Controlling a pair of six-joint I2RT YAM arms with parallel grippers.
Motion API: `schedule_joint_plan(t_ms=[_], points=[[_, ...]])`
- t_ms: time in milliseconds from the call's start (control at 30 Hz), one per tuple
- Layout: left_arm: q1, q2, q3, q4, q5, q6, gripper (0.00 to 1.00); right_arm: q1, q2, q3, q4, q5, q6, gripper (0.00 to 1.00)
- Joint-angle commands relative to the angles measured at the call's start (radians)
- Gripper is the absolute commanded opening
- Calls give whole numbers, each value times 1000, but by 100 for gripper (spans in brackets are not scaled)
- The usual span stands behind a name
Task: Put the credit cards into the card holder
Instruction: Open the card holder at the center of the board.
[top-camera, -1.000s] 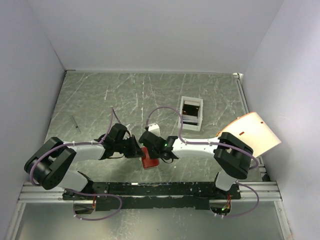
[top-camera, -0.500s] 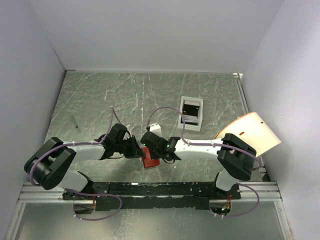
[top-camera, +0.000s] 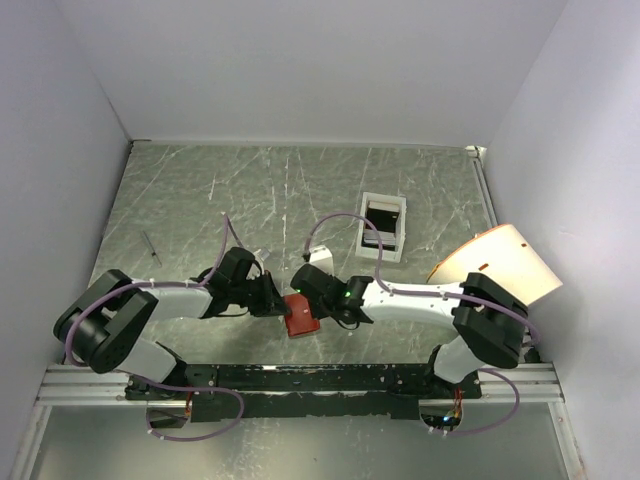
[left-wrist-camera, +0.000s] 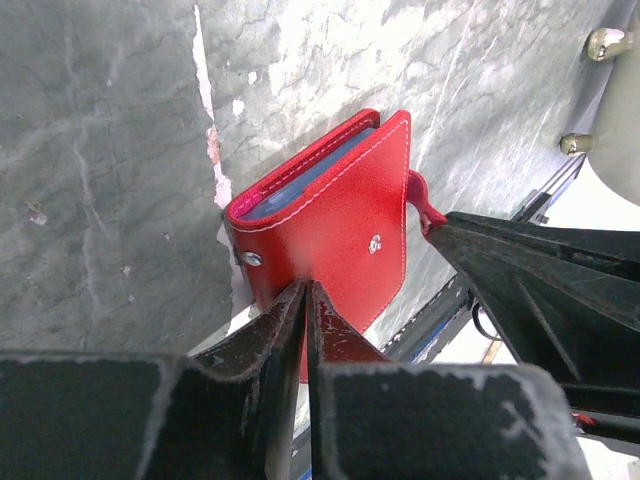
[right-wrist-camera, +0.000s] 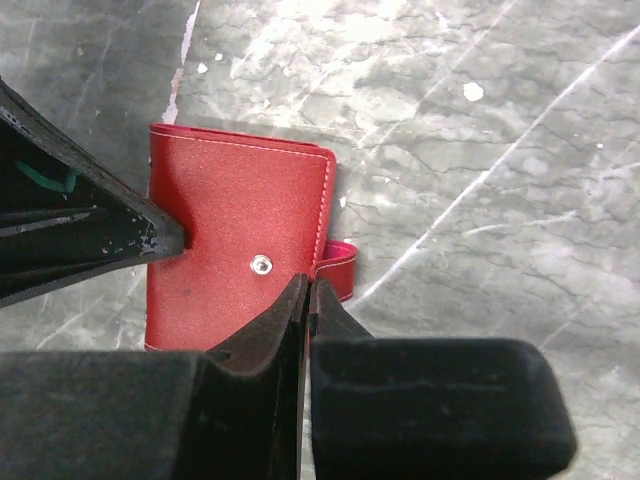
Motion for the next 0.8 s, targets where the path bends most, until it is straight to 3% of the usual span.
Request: schedule_joint_plan(t_ms=[0, 167, 467, 633, 767], points=[[4, 40, -9, -63, -37, 40, 19, -3, -43, -25, -37, 55, -1, 0], [4, 16, 17, -58, 1, 27, 25, -9, -79, -35, -47, 82, 16, 0], [6, -221, 165, -403, -161, 94, 54, -17, -280, -93, 101, -26, 60, 0], [19, -334, 208, -545, -255, 108, 60, -18, -335, -109, 186, -77, 96, 0], [22, -378, 201, -555, -235, 114, 63, -20, -329, -123, 208, -74, 112, 0]])
